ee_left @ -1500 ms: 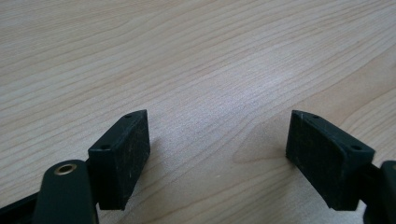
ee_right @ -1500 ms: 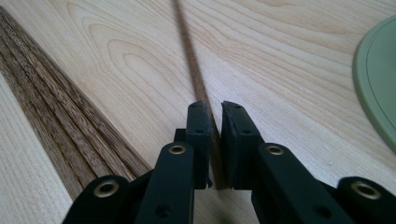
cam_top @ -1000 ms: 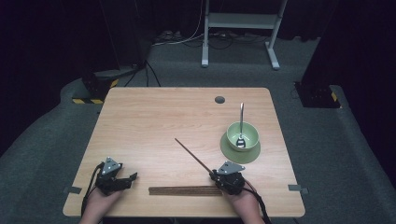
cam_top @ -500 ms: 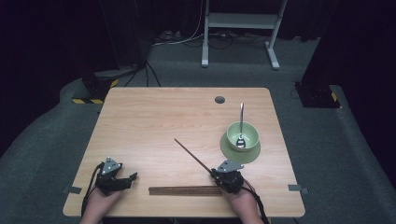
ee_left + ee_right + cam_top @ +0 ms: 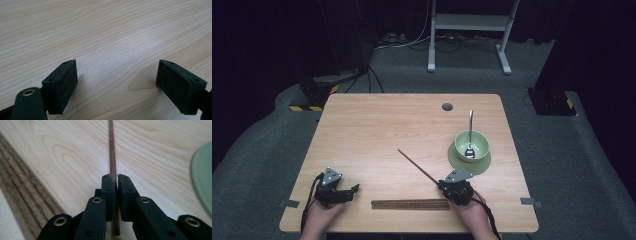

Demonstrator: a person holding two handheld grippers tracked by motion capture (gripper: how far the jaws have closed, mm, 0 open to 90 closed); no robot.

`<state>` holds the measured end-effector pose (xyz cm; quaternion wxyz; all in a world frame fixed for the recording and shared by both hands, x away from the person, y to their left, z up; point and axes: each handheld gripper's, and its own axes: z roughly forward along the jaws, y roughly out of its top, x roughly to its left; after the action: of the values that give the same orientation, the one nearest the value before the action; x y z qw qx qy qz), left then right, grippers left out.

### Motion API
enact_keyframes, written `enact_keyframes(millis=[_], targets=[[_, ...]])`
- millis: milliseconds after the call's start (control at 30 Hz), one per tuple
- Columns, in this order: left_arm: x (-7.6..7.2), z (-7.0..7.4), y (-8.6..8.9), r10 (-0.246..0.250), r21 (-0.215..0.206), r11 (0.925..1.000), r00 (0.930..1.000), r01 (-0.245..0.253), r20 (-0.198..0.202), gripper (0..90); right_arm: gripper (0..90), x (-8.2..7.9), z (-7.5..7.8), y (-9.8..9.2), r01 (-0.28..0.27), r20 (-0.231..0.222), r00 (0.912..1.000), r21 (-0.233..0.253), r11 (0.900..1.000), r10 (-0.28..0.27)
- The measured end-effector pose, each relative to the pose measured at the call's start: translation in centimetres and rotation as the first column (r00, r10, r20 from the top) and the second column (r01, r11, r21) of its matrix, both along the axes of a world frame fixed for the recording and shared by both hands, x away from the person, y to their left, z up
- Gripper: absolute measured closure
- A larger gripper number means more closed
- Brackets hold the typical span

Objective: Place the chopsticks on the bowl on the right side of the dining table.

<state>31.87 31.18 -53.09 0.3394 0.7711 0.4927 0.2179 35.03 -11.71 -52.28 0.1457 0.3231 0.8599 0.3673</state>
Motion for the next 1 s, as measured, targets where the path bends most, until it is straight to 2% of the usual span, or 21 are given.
enact_keyframes(millis=[133,200,300,400,467,567,633,833,1000], targets=[[-0.2,0.0,-0.1,0.011,0.017,0.9998,0.9997,-0.011,0.022,21.0,84.3,0.4,0.4,0.0,-0.025,0.006,0.9997,0.002,1.000,0.025],[-0.4,0.1,-0.3,0.011,0.031,0.9995,0.9993,-0.012,0.036,22.2,84.3,0.3,0.7,-0.2,-0.027,0.011,0.9996,0.025,0.999,0.027],[-0.3,0.1,-0.2,0.021,0.028,0.9994,0.9993,-0.022,0.031,22.3,84.3,0.0,0.9,-0.3,-0.042,0.024,0.9988,0.032,0.999,0.041],[-0.5,0.1,-0.4,0.015,0.040,0.9991,0.9988,-0.017,0.047,25.4,84.3,-0.1,1.1,-0.6,-0.057,0.032,0.9979,0.045,0.997,0.056],[-0.6,0.1,-0.4,0.013,0.049,0.9987,0.9986,-0.016,0.051,25.6,84.3,-0.4,1.9,-1.1,-0.060,0.048,0.9973,0.078,0.995,0.056],[-0.3,0.0,-0.1,0.040,0.015,0.9991,0.9989,-0.041,0.026,24.5,84.4,-0.8,2.8,-1.7,-0.057,0.071,0.9962,0.106,0.993,0.050],[0.0,0.0,0.2,0.050,-0.012,0.9987,0.9987,-0.050,0.003,23.4,84.4,-0.9,3.0,-1.9,-0.057,0.083,0.9953,0.102,0.993,0.048],[0.1,0.0,0.2,0.064,-0.003,0.9979,0.9979,-0.064,0.007,23.7,84.4,-0.8,3.2,-2.0,-0.048,0.105,0.9937,0.080,0.996,0.040],[0.2,0.0,0.2,0.067,-0.008,0.9977,0.9977,-0.067,0.005,23.3,84.4,-1.4,3.3,-1.5,-0.052,0.129,0.9906,0.047,0.998,0.045]])
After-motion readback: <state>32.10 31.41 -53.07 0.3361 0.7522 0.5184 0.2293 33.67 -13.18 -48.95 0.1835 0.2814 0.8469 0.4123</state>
